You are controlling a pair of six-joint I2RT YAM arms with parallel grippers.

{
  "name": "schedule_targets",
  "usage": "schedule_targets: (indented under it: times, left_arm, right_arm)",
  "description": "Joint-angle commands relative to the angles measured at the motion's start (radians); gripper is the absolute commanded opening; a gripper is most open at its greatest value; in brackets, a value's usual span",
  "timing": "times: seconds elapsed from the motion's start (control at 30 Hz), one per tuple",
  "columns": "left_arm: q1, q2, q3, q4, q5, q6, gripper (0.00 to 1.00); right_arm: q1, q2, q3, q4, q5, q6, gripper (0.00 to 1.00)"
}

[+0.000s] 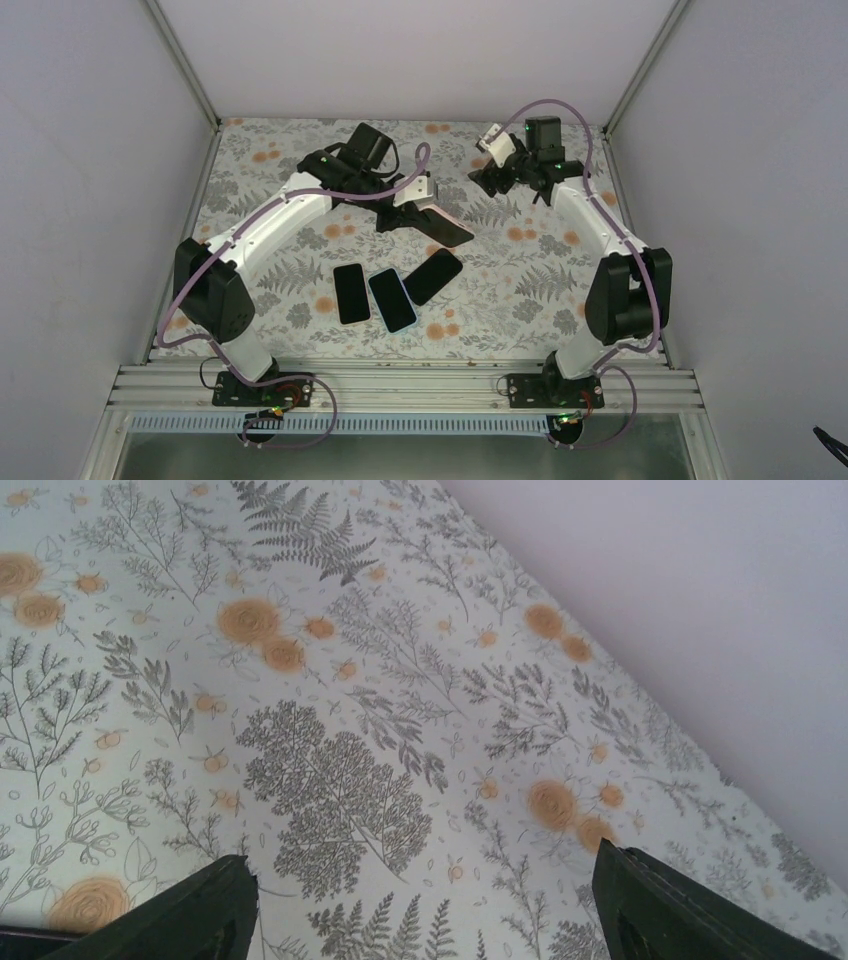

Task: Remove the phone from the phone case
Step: Remove the phone case from the phone.

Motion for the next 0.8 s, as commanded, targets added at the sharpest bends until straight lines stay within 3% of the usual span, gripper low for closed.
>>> schedule_targets:
  times: [0.0, 0.43, 0.77]
  left_arm:
    - [0.004, 0.001, 0.032, 0.016, 0.058, 0.015, 0.02]
    - [0.004, -0.001, 0.019, 0.044, 0.003, 0.023, 0.02]
    - [0.004, 0.016, 0.035, 0.045, 0.004, 0.015, 0.02]
  right_arm:
    - [-0.001, 0.021, 0.054, 0.009, -0.007, 0.003, 0.86]
    - [-0.026, -0.311, -0.197, -0.25, -0.151, -0.175, 0.9]
    - [-0.026, -0.31, -0.267, -0.237, -0.214, -0.156, 0.89]
